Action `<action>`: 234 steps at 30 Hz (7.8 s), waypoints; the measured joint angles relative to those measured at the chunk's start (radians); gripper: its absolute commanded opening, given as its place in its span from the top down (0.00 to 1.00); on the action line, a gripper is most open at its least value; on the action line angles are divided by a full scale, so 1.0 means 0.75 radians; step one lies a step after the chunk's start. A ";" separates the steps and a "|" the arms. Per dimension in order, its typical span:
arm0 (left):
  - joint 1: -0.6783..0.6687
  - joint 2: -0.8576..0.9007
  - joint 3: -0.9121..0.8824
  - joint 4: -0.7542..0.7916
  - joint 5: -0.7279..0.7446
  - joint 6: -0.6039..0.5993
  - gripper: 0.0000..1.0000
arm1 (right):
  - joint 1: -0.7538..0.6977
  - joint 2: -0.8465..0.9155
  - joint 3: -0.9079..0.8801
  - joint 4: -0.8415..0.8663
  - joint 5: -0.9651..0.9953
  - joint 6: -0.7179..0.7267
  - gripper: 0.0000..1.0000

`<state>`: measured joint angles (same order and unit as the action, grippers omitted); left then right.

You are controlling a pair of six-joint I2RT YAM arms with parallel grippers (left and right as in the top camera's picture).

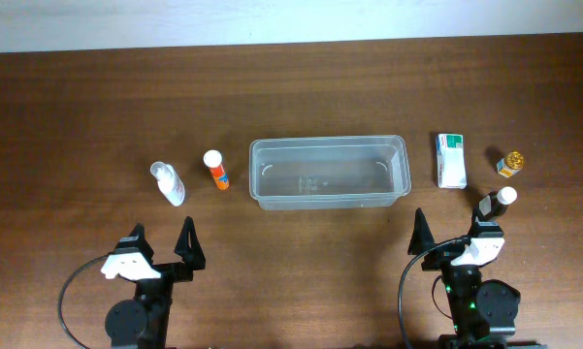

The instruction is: Pack container

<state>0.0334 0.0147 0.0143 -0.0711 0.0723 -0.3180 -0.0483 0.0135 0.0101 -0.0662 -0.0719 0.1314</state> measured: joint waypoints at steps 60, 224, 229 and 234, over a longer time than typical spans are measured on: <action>0.000 0.000 0.000 0.000 0.000 0.000 0.01 | 0.001 0.001 0.000 0.000 0.000 -0.001 0.02; 0.000 0.000 -0.001 0.000 0.000 0.000 0.01 | -0.205 3.161 2.853 -1.757 -0.068 -0.241 0.60; 0.000 0.000 -0.001 0.000 0.000 0.000 0.01 | -0.204 3.161 3.000 -1.898 -0.140 -0.240 0.59; 0.000 0.000 -0.001 0.000 0.000 0.000 0.01 | -0.190 3.162 3.224 -2.066 -0.209 -0.239 0.59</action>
<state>0.0334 0.0147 0.0139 -0.0711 0.0723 -0.3180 -0.1909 2.3848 2.4283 -1.6157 -0.2283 -0.0479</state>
